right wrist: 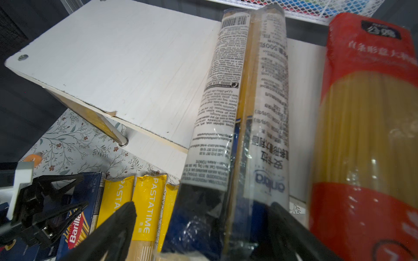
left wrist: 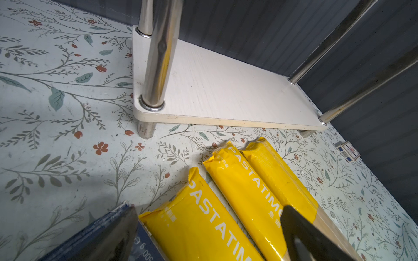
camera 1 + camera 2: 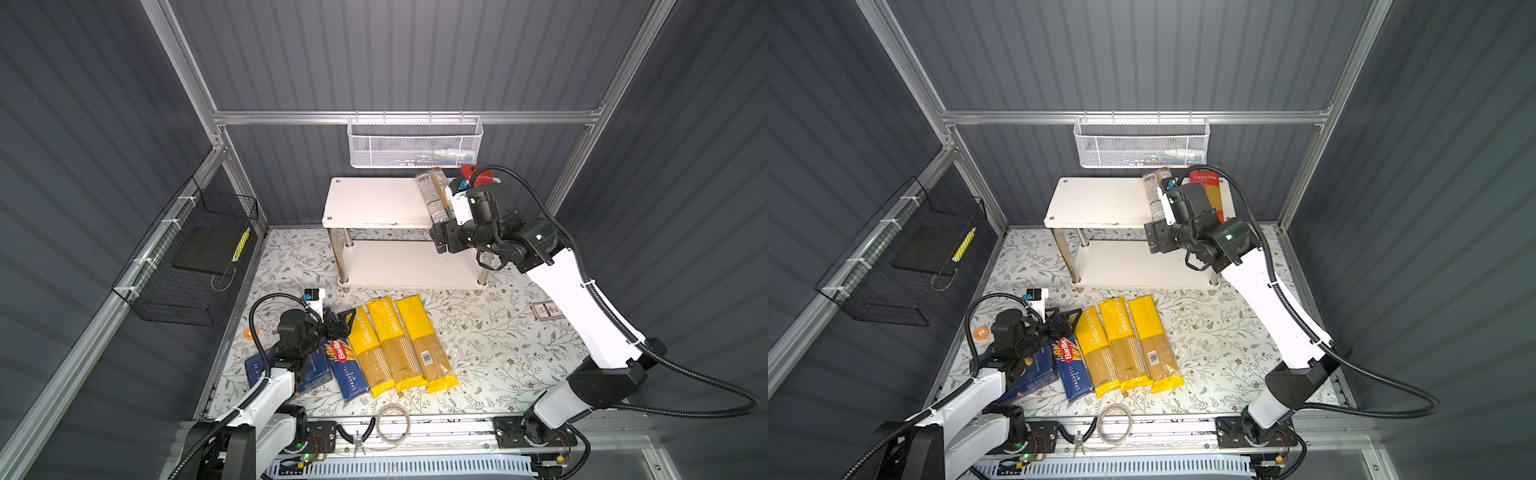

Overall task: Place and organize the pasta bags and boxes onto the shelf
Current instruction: 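Open the right gripper and draw it back from the shelf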

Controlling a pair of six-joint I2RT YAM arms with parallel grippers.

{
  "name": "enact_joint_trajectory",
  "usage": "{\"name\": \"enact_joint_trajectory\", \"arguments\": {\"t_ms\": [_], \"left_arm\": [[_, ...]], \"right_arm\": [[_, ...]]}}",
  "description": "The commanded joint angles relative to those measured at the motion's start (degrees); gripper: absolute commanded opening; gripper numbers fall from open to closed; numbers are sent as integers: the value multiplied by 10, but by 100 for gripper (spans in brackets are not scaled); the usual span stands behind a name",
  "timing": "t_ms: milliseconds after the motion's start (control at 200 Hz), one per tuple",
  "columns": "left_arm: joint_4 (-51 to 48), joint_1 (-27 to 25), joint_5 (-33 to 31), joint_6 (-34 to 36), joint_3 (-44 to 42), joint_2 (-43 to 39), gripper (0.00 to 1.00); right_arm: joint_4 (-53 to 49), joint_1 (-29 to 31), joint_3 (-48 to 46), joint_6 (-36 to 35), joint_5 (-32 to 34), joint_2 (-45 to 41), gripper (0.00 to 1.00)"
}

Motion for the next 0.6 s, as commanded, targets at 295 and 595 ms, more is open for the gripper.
{"name": "enact_joint_trajectory", "arguments": {"t_ms": [295, 595], "left_arm": [[7, -3, 7, 3, 14, 3, 100], [5, -3, 4, 4, 14, 1, 100]], "right_arm": [[3, 20, -7, 19, -93, -19, 91], [34, 69, 17, -19, -96, -25, 91]]}}
